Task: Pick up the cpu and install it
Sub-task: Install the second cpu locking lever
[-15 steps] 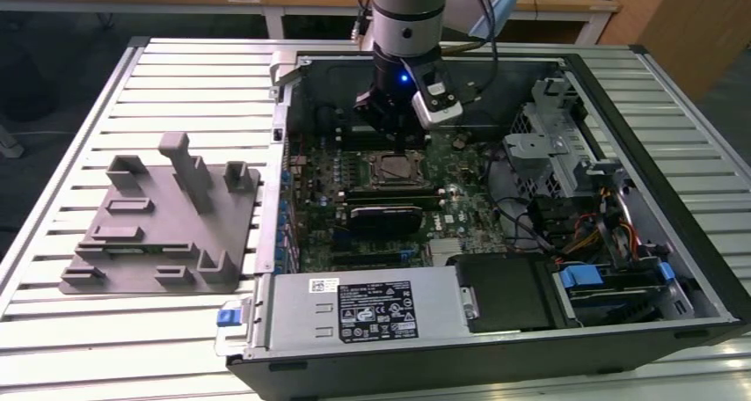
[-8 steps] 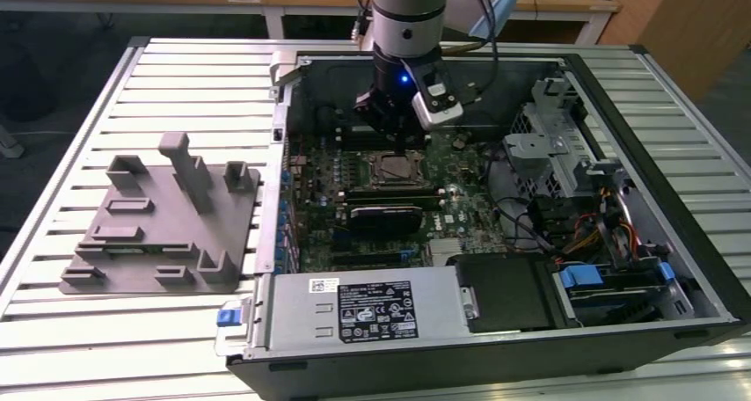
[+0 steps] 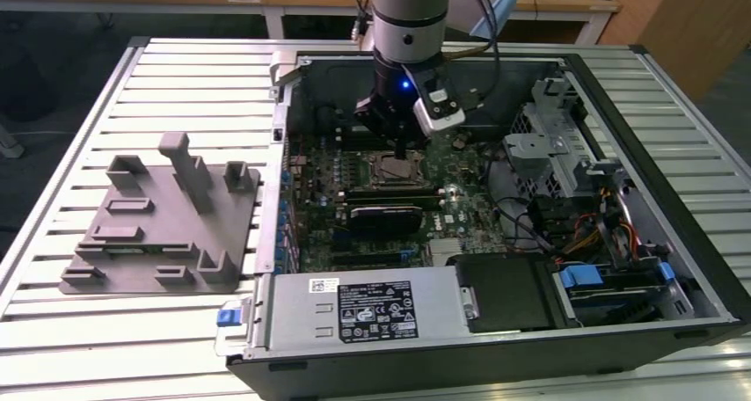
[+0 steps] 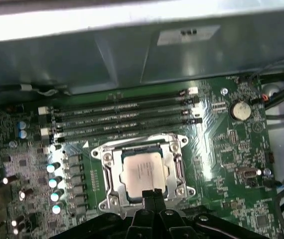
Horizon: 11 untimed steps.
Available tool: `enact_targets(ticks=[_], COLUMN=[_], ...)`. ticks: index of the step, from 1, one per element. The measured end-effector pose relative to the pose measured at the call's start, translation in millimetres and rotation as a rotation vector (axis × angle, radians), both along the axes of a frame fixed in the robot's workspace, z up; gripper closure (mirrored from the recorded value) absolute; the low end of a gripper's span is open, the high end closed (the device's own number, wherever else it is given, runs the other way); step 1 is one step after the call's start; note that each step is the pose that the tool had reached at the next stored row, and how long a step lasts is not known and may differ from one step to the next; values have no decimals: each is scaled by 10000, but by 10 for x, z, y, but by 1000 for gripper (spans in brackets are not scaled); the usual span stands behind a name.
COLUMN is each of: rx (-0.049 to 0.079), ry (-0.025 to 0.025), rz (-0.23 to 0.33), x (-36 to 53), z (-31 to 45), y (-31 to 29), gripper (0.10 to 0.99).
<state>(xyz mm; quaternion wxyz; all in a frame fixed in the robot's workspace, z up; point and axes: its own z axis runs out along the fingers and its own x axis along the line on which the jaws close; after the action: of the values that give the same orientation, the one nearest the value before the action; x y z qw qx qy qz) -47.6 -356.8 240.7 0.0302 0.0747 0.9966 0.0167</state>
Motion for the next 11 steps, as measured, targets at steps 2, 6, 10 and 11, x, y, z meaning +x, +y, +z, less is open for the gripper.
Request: enact_targets(ticks=[2, 6, 10, 11], rx=[-1, 0, 2, 8], ry=[0, 0, 0, -1], rz=[0, 0, 0, 0], x=[0, 0, 0, 0], z=[0, 0, -2, -3], y=[-43, -131, -238, -264], gripper=[980, 980, 980, 980])
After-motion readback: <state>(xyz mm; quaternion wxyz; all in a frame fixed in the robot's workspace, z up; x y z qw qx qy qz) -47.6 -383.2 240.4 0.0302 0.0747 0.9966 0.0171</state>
